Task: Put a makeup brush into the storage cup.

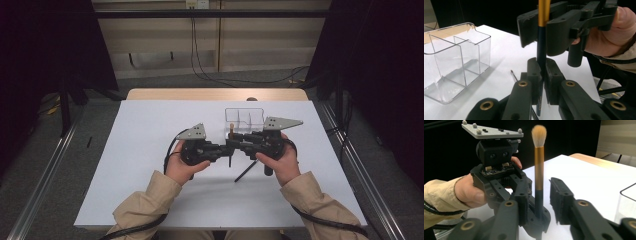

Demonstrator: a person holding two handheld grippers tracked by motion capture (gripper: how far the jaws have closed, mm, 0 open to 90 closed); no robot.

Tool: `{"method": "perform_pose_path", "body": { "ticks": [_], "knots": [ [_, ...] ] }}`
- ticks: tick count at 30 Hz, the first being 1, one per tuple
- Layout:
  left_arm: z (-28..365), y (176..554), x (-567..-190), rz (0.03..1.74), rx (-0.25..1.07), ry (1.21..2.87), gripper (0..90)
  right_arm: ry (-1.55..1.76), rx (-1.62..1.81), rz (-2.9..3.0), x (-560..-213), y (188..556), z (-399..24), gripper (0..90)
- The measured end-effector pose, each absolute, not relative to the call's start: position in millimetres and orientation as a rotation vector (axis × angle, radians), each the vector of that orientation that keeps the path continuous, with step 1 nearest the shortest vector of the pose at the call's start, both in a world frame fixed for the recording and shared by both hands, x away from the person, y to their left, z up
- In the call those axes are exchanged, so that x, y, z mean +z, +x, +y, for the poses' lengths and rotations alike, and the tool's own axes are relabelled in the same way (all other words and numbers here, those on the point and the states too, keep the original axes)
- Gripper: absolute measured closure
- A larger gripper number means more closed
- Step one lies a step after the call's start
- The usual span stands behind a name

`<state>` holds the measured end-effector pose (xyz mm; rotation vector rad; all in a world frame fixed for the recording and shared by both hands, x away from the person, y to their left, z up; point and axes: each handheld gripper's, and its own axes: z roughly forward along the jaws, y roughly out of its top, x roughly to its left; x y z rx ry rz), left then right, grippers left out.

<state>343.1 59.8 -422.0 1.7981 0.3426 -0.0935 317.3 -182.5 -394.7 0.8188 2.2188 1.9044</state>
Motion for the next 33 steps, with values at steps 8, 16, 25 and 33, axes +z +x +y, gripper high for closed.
{"method": "perform_pose_path", "body": {
  "ticks": [8, 16, 25, 33],
  "knots": [
    [59.8, 342.8, -421.4, 0.335, -0.095, 1.784, 83.9, 0.816, 1.912, 2.185, -394.4, 314.3, -184.0, 83.4],
    [61.9, 343.7, -419.8, 0.342, -0.151, 1.75, 76.2, 0.81, 1.92, 2.175, -391.5, 313.1, -185.8, 83.7],
    [63.3, 344.4, -416.5, 0.352, -0.137, 1.737, 51.0, 0.814, 1.914, 2.156, -389.2, 312.5, -192.1, 83.7],
    [67.7, 344.4, -415.3, 0.353, -0.126, 1.727, 27.0, 0.818, 1.914, 2.141, -388.2, 312.2, -198.9, 83.7]
  ]
}}
